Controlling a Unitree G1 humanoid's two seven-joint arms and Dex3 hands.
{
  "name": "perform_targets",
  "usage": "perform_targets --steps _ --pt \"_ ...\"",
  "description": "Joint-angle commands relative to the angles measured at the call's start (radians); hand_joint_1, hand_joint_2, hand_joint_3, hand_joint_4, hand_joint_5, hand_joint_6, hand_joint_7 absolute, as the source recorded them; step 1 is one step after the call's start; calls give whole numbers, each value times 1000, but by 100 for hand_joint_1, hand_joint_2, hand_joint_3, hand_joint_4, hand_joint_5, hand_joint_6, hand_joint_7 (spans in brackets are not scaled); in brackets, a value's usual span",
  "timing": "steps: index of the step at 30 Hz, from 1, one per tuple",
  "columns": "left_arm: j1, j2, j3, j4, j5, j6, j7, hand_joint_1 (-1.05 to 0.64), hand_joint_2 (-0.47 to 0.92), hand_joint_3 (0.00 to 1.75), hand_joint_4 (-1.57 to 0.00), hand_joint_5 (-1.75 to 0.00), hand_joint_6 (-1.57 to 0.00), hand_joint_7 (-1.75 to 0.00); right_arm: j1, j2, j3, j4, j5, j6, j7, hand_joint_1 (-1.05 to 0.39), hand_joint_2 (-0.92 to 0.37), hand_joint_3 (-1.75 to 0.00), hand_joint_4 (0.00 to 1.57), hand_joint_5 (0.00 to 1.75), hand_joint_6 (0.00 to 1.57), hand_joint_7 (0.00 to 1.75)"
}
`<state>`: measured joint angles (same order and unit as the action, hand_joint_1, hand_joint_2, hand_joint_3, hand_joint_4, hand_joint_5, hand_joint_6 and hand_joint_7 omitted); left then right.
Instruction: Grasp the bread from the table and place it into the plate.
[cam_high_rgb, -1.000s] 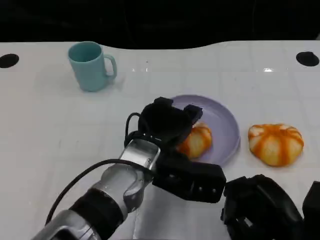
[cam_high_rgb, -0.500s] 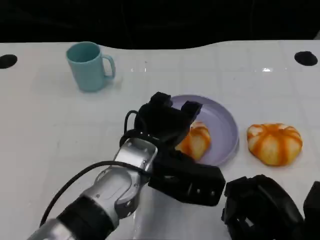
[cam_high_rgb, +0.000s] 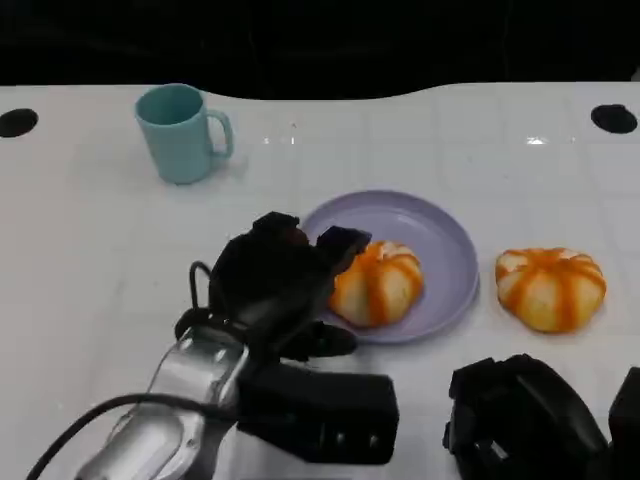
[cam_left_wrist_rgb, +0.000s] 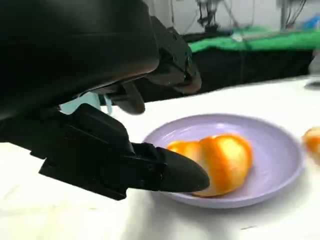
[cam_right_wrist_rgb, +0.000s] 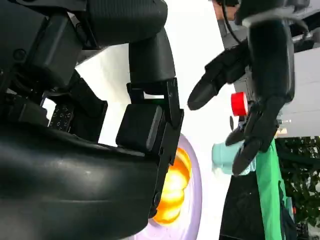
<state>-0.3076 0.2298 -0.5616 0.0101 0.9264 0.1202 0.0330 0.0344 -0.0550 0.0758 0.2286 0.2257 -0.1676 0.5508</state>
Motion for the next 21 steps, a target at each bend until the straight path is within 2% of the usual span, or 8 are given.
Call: perform_targets --steps 1,6,7,8,9,11,13,21 --pt "83 25 82 -45 -90 -101 88 -60 92 22 -69 -92 -63 -27 1 -13 -8 0 -1 -5 -3 -105 -5 -138 151 136 157 103" --pt "149 38 149 -61 -155 -185 123 -57 92 23 -77 -125 -79 -36 -4 -12 -5 -1 -8 -5 -9 -105 -5 -138 151 136 157 104" --pt "162 40 164 -56 -174 -210 132 -57 92 22 -77 -136 -81 -42 -5 -13 -3 -2 -12 -5 -11 -105 -5 -138 151 136 157 104" --pt "172 43 178 -46 -199 -239 140 -56 92 22 -77 -147 -78 -63 -6 -14 -1 -3 -16 -8 -12 -105 -5 -138 151 136 157 104" --pt "181 47 190 -35 -224 -269 143 -56 92 23 -77 -151 -75 -75 -8 -15 0 -2 -22 -12 -14 -105 -5 -138 151 136 157 104" --pt "197 51 218 -11 -305 -335 122 -57 92 25 -76 -153 -71 -98 -9 -16 0 4 -28 -23 -13 -105 -6 -139 151 136 157 104" --pt "216 51 250 23 -445 -423 69 -56 92 25 -76 -155 -70 -110 -10 -15 -1 6 -27 -27 -10 -105 -6 -139 150 136 157 104" --pt "270 6 309 132 -802 -625 -116 -61 92 38 -75 -164 -70 -126 -5 -18 0 -10 -22 -11 -10 -105 -7 -136 152 135 157 103"
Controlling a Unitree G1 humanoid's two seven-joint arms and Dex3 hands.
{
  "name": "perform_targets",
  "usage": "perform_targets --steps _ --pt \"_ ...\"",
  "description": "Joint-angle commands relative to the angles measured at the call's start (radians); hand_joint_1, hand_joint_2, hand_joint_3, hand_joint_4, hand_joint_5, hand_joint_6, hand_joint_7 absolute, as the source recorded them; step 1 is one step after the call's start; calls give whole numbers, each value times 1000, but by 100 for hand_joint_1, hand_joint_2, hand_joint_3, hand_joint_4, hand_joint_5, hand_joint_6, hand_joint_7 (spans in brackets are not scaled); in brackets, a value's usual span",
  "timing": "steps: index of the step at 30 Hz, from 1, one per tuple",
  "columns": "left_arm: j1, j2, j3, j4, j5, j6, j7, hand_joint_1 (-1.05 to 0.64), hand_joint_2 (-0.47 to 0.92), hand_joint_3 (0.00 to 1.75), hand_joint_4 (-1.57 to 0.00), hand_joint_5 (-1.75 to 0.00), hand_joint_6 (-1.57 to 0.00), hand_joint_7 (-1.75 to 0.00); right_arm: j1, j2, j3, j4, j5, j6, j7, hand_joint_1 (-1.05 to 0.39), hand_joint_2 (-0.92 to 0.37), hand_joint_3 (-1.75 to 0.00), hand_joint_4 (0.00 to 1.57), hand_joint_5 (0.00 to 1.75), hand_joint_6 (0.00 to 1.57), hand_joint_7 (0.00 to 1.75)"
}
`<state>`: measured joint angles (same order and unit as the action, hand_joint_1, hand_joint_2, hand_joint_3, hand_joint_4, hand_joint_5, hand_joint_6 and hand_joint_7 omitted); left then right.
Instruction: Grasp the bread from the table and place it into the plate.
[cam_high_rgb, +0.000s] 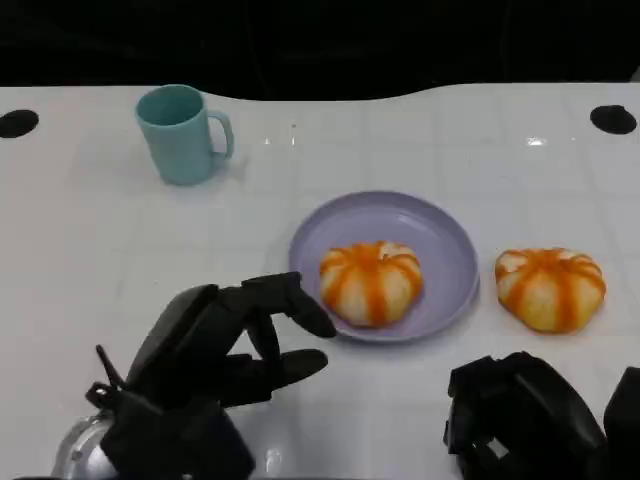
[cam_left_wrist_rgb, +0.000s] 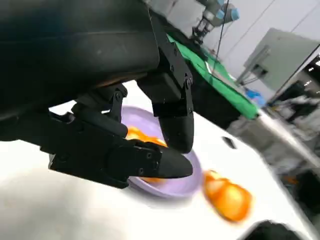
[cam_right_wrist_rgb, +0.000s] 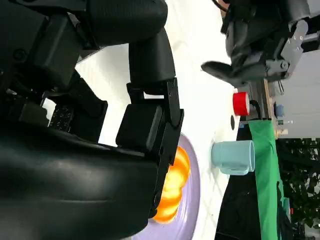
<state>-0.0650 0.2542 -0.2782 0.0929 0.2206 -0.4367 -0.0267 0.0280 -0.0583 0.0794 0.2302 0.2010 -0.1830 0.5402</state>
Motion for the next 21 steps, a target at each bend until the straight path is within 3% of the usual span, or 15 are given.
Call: perform_targets --steps 1,9,21 --pt "35 -30 30 63 -123 -84 -70 -63 92 39 -75 -167 -70 -131 2 -14 -4 -11 4 3 3 -105 -7 -136 152 135 157 103" --pt "77 -93 52 160 -322 -155 -253 -68 92 41 -82 -175 -67 -161 13 -10 -6 -32 20 25 6 -105 -5 -136 154 134 157 104" --pt "131 -167 106 184 -490 -61 -415 -78 92 32 -88 -175 -71 -173 20 -19 -12 -28 19 13 24 -105 -3 -139 154 134 157 102"
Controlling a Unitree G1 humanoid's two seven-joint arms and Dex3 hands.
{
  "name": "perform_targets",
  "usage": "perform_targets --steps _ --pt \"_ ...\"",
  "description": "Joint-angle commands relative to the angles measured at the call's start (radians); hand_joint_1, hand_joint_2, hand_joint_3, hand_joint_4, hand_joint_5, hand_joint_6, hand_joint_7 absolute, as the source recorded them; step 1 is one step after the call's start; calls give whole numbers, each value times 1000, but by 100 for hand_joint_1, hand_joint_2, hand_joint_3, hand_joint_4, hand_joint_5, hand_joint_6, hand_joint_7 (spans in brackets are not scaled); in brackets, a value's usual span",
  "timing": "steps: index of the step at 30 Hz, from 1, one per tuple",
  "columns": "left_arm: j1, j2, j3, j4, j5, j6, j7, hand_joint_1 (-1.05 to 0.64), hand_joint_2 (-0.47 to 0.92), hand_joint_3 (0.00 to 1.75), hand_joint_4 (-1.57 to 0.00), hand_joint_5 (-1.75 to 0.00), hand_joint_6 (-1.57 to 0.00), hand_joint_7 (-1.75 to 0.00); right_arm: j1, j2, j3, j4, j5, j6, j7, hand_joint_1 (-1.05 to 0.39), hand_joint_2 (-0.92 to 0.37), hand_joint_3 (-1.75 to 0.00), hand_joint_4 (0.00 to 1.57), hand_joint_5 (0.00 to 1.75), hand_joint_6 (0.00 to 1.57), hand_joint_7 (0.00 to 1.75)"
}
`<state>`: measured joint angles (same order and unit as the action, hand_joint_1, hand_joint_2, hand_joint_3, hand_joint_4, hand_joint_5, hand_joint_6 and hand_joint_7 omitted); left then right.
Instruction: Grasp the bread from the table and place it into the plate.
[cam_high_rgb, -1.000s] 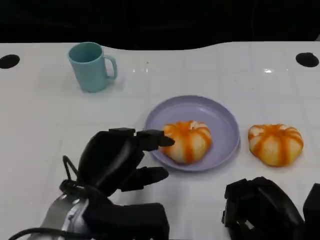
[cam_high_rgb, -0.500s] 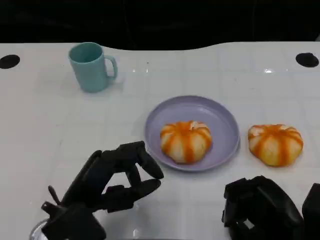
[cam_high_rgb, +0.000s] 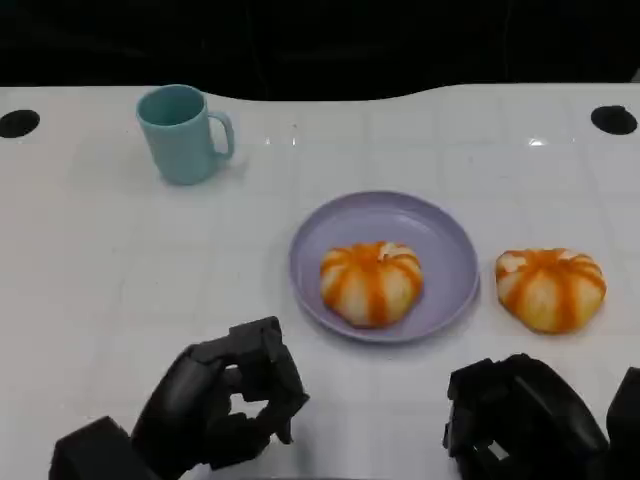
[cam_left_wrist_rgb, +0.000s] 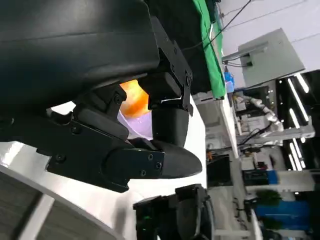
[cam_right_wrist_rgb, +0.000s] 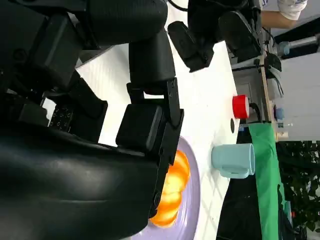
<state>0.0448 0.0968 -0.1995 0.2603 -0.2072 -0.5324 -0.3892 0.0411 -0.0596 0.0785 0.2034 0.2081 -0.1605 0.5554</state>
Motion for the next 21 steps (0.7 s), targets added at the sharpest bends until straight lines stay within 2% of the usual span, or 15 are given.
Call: perform_targets --steps 1,5,10,14,21 --pt "19 -15 35 26 -88 39 -80 -77 92 30 -88 -175 -71 -174 4 -18 -12 4 10 -13 9 -105 -3 -139 153 133 157 102" --pt "13 -33 69 52 -154 66 -158 -79 92 28 -89 -175 -72 -175 0 -9 -17 7 22 7 2 -105 -1 -138 154 134 157 102" --pt "6 -52 103 58 -219 139 -234 -78 92 25 -93 -175 -74 -175 -10 -9 -17 30 17 -15 3 -105 -6 -136 152 134 157 101" --pt "5 -64 118 65 -209 148 -254 -75 92 24 -93 -175 -74 -175 -15 -12 -17 41 14 -30 5 -105 -8 -134 152 134 157 102" --pt "1 -77 135 65 -196 166 -266 -77 92 24 -94 -175 -74 -174 -15 -10 -19 27 27 -2 -6 -105 -4 -137 151 136 157 104"
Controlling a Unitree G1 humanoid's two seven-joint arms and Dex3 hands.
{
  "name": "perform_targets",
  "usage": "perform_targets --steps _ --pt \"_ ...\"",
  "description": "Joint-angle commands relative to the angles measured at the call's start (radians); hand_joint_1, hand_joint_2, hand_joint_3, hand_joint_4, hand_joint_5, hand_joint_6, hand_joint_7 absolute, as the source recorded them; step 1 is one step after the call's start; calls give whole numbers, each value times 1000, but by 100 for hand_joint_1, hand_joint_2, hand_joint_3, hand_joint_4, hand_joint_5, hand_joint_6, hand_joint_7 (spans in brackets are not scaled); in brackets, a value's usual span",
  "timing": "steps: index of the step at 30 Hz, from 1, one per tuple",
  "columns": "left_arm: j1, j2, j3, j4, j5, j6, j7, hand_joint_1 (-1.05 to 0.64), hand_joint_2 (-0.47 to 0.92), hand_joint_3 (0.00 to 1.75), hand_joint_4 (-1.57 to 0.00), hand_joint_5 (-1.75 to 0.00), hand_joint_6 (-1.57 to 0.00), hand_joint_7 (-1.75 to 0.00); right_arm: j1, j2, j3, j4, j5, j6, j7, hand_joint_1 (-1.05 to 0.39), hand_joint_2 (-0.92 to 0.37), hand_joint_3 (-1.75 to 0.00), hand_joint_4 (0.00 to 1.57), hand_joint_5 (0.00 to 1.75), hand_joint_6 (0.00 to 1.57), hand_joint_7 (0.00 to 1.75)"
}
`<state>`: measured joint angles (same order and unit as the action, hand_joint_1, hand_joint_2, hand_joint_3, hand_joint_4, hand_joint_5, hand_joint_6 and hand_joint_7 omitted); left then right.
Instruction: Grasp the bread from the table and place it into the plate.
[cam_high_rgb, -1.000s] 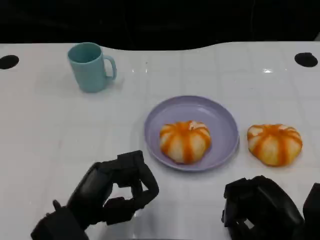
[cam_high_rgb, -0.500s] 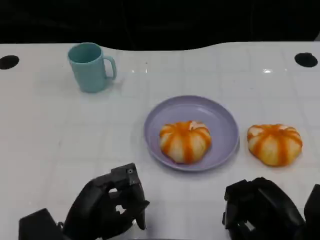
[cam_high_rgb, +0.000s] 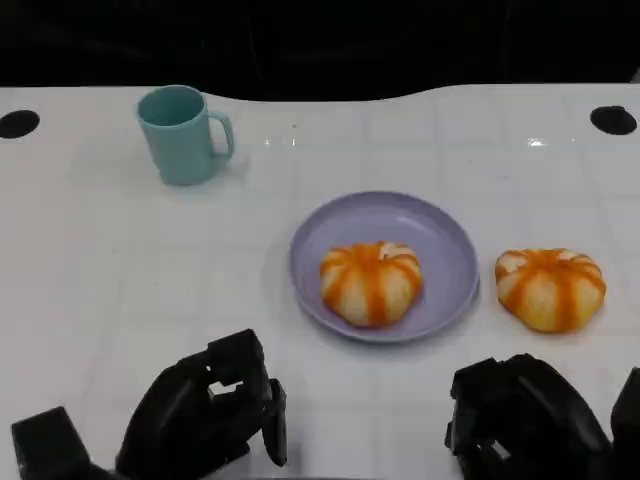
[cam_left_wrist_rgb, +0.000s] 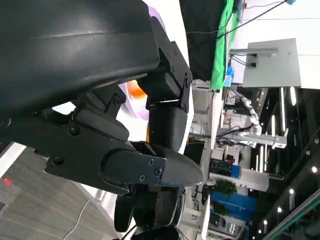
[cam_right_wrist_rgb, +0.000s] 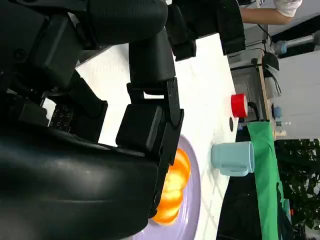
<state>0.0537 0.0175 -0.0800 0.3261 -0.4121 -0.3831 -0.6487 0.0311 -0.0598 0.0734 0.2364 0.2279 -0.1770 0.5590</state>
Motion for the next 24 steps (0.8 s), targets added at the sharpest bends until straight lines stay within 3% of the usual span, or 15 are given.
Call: perform_targets --steps 1,24 --pt "-8 2 15 -5 12 20 -6 -77 92 23 -94 -175 -75 -174 -5 -11 -13 -8 5 16 -11 -105 -4 -138 151 136 157 105" --pt "-6 7 20 -28 41 62 -23 -78 92 20 -92 -175 -73 -174 -24 -6 -12 25 2 -10 -9 -105 -9 -130 151 135 157 103"
